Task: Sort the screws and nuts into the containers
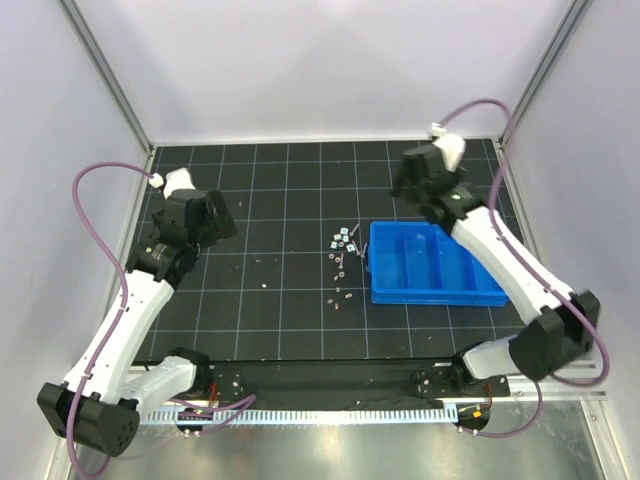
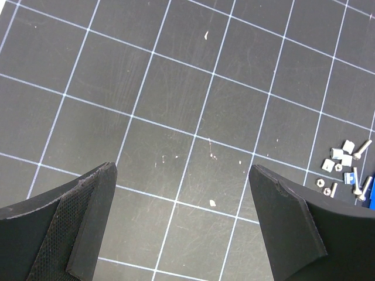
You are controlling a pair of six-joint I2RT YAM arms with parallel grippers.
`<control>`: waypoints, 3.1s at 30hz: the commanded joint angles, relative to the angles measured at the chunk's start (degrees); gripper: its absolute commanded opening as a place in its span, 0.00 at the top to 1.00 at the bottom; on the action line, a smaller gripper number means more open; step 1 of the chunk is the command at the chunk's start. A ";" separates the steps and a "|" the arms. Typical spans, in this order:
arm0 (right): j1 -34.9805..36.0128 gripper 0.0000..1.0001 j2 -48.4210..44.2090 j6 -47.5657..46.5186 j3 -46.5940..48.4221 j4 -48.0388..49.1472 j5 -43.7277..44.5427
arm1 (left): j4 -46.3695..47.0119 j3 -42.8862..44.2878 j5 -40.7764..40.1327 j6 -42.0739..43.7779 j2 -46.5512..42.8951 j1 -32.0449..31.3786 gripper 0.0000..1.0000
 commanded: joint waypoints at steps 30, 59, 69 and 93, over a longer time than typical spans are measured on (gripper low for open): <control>14.44 0.49 45.49 15.54 24.00 2.17 -0.22 | 1.80 -0.88 -2.37 1.74 -4.96 -3.97 0.00; 14.44 0.85 48.74 22.14 20.48 1.29 -3.12 | 1.53 -0.97 -4.56 1.48 -5.75 -6.61 0.00; 14.09 0.99 41.62 16.26 26.27 1.20 -3.65 | 1.27 -0.88 -4.74 1.47 -6.10 -6.69 0.00; -20.80 0.99 -12.52 5.27 -14.23 -5.93 2.68 | 2.76 -1.76 -2.81 1.65 -6.63 -6.69 0.00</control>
